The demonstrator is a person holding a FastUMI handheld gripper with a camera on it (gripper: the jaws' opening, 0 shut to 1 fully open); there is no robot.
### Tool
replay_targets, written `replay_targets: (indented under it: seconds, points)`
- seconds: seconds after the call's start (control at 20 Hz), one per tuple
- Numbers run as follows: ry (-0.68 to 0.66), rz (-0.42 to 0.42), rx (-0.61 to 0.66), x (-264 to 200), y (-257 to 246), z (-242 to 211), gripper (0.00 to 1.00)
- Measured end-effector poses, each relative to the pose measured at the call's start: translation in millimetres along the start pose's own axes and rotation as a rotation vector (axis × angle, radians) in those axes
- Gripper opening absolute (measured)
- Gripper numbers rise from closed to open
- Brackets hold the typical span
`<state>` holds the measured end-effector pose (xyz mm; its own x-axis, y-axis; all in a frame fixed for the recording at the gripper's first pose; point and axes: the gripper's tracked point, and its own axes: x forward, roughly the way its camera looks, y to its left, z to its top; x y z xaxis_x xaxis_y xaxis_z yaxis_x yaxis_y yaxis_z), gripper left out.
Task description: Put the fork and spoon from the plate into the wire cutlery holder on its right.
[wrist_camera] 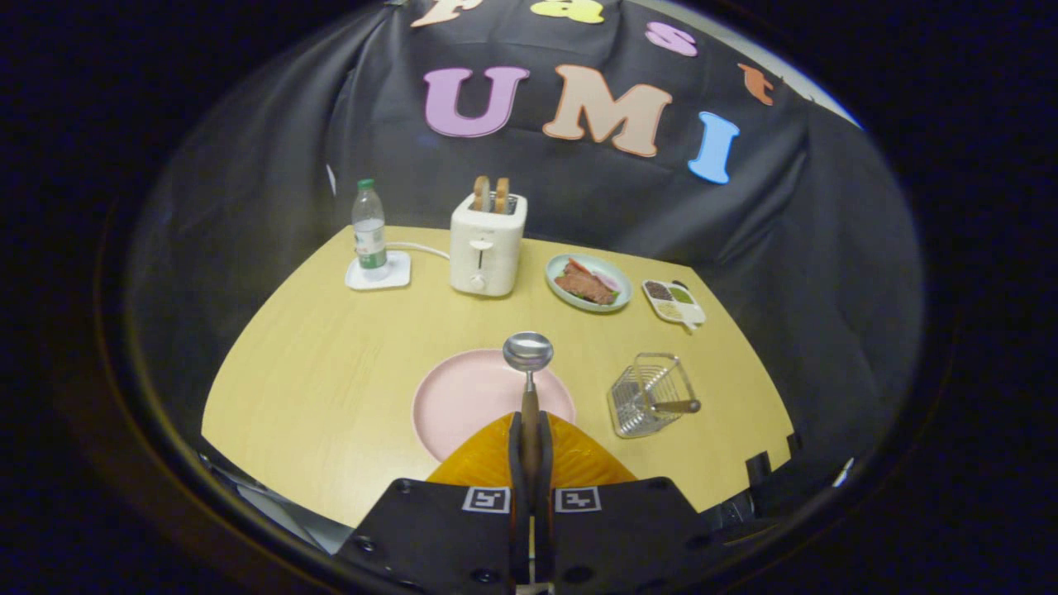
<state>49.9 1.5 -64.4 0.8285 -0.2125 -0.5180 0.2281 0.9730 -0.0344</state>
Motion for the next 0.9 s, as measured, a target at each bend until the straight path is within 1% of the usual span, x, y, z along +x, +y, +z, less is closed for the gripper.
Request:
replay_targets:
  seconds: [0.35, 0.45, 0.55, 0.6, 0.7, 0.9]
  points:
    - [0.094, -0.114, 0.172, 6.8, -61.9, 44.4, 0.06]
    - [0.144, -0.171, 0.208, 9.5, -83.5, 49.9, 0.06]
    - [0.207, -0.229, 0.216, 12.7, -103.2, 49.7, 0.06]
    - [0.243, -0.244, 0.225, 15.5, -110.9, 46.9, 0.06]
    - [0.316, -0.250, 0.275, 26.7, -116.8, 40.7, 0.06]
    - [0.476, -0.242, 0.430, 48.2, -117.1, 21.9, 0.06]
